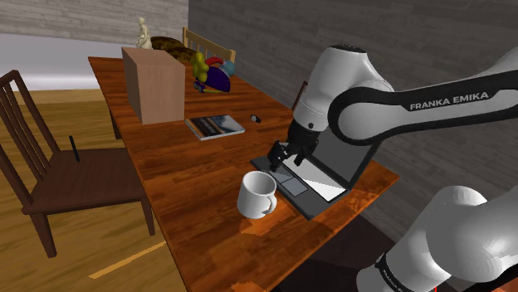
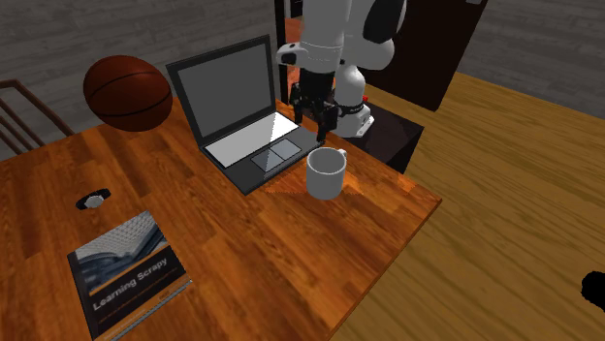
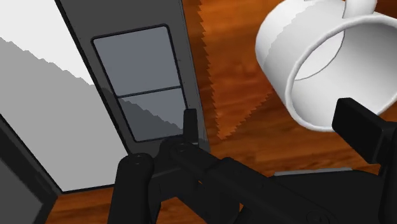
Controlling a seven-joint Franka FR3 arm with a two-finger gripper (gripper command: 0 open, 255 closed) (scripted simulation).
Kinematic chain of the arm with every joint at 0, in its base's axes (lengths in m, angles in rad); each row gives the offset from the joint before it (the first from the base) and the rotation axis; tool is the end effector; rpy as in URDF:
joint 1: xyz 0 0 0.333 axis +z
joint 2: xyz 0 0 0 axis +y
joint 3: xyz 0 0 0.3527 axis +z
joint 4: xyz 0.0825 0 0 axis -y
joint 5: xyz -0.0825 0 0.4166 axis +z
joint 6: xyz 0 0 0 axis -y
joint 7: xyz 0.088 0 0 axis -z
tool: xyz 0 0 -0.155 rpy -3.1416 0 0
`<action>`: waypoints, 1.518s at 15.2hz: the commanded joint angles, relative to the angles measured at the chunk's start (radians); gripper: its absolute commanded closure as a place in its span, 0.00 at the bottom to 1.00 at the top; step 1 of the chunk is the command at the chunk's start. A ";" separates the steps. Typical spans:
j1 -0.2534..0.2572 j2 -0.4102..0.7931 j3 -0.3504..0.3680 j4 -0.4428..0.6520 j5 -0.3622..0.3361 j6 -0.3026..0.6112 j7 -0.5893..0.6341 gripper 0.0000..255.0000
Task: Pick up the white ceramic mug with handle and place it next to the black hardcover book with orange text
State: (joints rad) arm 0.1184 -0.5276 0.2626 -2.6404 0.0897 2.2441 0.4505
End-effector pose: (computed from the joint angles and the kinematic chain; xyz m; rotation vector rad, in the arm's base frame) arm 0.3734 0.1486 0.3859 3.1194 -0.2313 0.2072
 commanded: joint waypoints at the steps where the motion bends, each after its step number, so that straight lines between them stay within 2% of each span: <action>1: 0.009 0.052 0.034 -0.006 0.006 0.062 0.036 0.00; 3: 0.011 0.108 0.062 -0.007 0.004 0.119 0.067 0.00; 10: -0.006 0.194 0.080 -0.040 -0.017 0.237 0.084 0.00; 18: -0.008 0.202 0.082 -0.042 -0.019 0.246 0.086 0.00; 19: -0.008 0.202 0.082 -0.042 -0.019 0.246 0.086 1.00; 23: -0.008 0.202 0.082 -0.042 -0.019 0.246 0.086 1.00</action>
State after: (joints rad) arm 0.1107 -0.3257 0.3444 -2.6825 0.0702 2.4901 0.5363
